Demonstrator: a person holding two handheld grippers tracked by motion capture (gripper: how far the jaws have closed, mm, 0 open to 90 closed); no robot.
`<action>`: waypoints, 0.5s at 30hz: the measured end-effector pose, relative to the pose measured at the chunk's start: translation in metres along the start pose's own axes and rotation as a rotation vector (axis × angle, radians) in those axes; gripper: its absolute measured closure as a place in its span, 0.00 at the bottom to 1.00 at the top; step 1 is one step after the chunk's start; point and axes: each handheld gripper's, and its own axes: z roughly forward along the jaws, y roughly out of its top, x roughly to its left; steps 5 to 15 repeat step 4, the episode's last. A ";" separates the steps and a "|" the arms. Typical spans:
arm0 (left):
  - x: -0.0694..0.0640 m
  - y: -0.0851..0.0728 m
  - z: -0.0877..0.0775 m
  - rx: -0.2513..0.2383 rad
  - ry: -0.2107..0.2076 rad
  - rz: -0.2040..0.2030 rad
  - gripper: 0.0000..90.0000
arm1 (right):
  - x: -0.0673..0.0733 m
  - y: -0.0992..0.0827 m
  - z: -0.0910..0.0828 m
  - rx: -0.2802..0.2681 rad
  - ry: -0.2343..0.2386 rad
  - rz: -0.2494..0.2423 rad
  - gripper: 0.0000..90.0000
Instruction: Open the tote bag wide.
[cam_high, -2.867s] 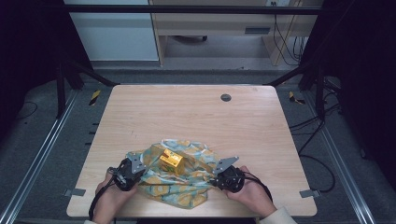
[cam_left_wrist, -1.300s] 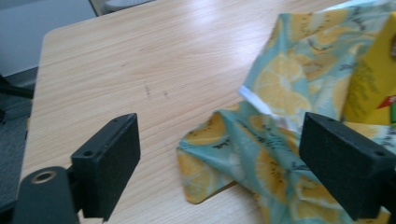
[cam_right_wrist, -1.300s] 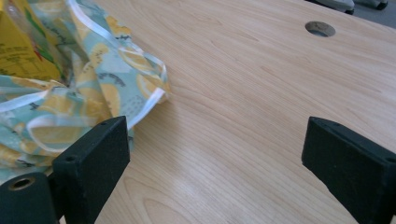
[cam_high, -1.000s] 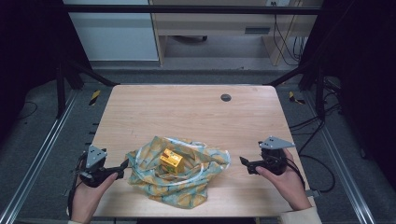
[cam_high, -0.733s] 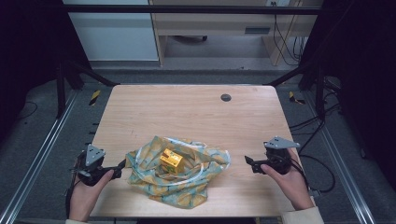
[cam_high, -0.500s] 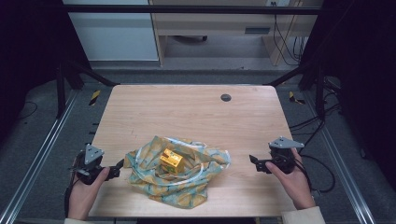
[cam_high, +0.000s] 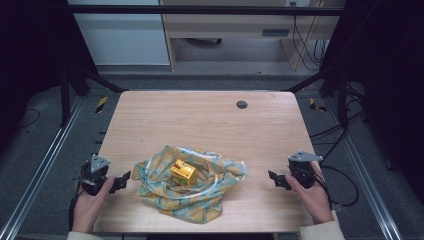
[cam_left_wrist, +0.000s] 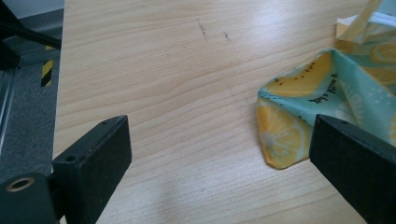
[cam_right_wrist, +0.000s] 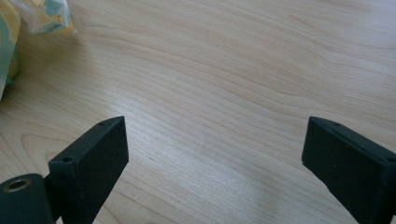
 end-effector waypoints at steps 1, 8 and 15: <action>-0.001 0.000 0.000 -0.001 0.000 0.006 0.06 | 0.001 0.000 0.001 0.000 0.001 -0.007 0.10; -0.004 0.002 0.000 -0.012 -0.001 0.033 0.06 | 0.004 0.000 0.005 0.005 -0.005 -0.024 0.10; -0.004 0.002 0.000 -0.012 -0.001 0.033 0.06 | 0.004 0.000 0.005 0.005 -0.005 -0.024 0.10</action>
